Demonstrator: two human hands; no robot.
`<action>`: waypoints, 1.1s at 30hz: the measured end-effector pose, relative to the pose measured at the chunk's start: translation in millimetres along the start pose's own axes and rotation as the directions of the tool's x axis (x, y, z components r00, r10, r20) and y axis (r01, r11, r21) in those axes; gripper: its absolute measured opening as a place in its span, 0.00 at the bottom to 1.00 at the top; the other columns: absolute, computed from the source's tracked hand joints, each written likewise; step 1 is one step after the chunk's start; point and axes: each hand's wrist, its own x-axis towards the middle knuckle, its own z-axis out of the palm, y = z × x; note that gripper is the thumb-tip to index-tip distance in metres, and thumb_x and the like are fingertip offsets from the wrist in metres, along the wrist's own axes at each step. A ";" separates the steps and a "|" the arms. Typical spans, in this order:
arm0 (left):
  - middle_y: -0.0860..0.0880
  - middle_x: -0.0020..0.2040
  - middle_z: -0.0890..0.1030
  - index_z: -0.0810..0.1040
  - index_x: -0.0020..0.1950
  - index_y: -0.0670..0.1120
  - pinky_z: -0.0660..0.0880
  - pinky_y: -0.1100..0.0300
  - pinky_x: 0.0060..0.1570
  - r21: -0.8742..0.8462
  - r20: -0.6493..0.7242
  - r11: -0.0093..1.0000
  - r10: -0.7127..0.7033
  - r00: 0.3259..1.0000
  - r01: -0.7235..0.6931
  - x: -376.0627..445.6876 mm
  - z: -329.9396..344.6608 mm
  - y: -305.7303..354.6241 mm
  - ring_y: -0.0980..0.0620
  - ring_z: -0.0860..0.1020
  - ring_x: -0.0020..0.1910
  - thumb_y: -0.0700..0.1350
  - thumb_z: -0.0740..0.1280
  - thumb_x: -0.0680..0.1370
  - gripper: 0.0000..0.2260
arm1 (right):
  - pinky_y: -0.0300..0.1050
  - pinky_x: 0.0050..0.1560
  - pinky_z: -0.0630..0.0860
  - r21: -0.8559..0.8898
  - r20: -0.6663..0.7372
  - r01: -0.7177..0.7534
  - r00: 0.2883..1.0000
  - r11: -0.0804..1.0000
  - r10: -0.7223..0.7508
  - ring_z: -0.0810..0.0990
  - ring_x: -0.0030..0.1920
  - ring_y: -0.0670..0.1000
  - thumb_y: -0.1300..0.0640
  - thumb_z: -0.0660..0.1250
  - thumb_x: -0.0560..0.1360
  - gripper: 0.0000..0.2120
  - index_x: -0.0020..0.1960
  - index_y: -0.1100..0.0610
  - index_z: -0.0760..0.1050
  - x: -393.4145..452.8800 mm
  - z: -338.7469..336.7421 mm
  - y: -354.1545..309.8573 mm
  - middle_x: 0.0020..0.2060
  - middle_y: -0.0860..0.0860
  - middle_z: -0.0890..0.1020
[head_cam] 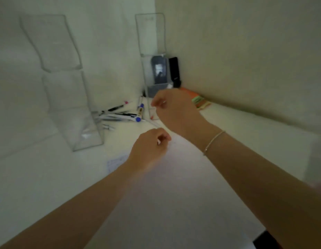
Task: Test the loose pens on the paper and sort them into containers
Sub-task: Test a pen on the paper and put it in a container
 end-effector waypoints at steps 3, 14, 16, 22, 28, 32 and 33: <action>0.55 0.44 0.77 0.77 0.46 0.54 0.70 0.63 0.43 0.169 -0.037 0.985 -0.027 0.999 0.032 -14.3 -22.5 -50.9 0.56 0.74 0.39 0.48 0.62 0.77 0.05 | 0.38 0.56 0.68 -0.058 0.207 -0.043 0.977 0.997 0.054 0.75 0.54 0.52 0.66 0.59 0.75 0.15 0.58 0.57 0.76 22.3 54.8 -12.1 0.56 0.55 0.77; 0.57 0.38 0.74 0.77 0.50 0.54 0.69 0.67 0.38 0.159 -0.128 0.983 0.112 0.985 -0.092 -26.6 -32.4 -102.6 0.57 0.75 0.38 0.49 0.64 0.74 0.06 | 0.51 0.61 0.69 -0.529 0.351 0.183 0.936 0.828 0.017 0.73 0.59 0.58 0.64 0.57 0.76 0.15 0.62 0.62 0.69 82.0 172.7 -13.2 0.58 0.59 0.75; 0.58 0.36 0.72 0.77 0.50 0.54 0.70 0.65 0.39 0.145 -0.141 0.983 0.135 0.981 -0.114 -26.8 -31.5 -104.7 0.56 0.75 0.37 0.49 0.64 0.74 0.06 | 0.55 0.66 0.63 -0.596 0.341 0.217 0.940 0.774 -0.001 0.72 0.60 0.58 0.63 0.56 0.76 0.15 0.63 0.61 0.69 89.9 181.5 -11.2 0.58 0.58 0.76; 0.59 0.36 0.70 0.77 0.49 0.53 0.67 0.67 0.39 0.087 -0.159 0.988 0.142 0.977 -0.129 -27.1 -31.7 -110.6 0.57 0.73 0.36 0.48 0.64 0.74 0.05 | 0.56 0.69 0.58 -0.657 0.326 0.236 0.945 0.716 -0.012 0.71 0.61 0.58 0.63 0.57 0.76 0.15 0.62 0.60 0.69 106.0 190.4 -9.0 0.58 0.57 0.74; 0.56 0.37 0.73 0.76 0.49 0.52 0.66 0.70 0.36 0.003 -0.198 0.997 0.076 0.977 -0.077 -27.7 -36.6 -111.5 0.58 0.71 0.34 0.48 0.64 0.76 0.04 | 0.49 0.58 0.67 -0.316 0.171 -0.002 0.984 0.949 0.059 0.76 0.53 0.55 0.58 0.63 0.74 0.09 0.53 0.58 0.75 106.4 169.0 -21.5 0.50 0.53 0.77; 0.56 0.37 0.75 0.70 0.47 0.54 0.71 0.65 0.37 -0.233 -0.314 0.970 -0.137 0.939 0.063 -26.4 -44.0 -109.9 0.57 0.73 0.34 0.55 0.62 0.77 0.06 | 0.43 0.31 0.75 0.296 0.305 -0.412 0.896 0.862 0.323 0.76 0.31 0.52 0.62 0.69 0.72 0.04 0.43 0.60 0.74 94.6 125.3 -33.0 0.35 0.55 0.79; 0.56 0.38 0.75 0.69 0.48 0.53 0.71 0.63 0.37 -0.288 -0.334 0.954 -0.177 0.926 0.079 -26.2 -45.4 -109.4 0.57 0.73 0.35 0.57 0.62 0.77 0.09 | 0.41 0.27 0.73 0.336 0.373 -0.461 0.866 0.822 0.334 0.75 0.27 0.51 0.62 0.69 0.72 0.04 0.44 0.61 0.74 87.3 115.3 -33.7 0.33 0.55 0.79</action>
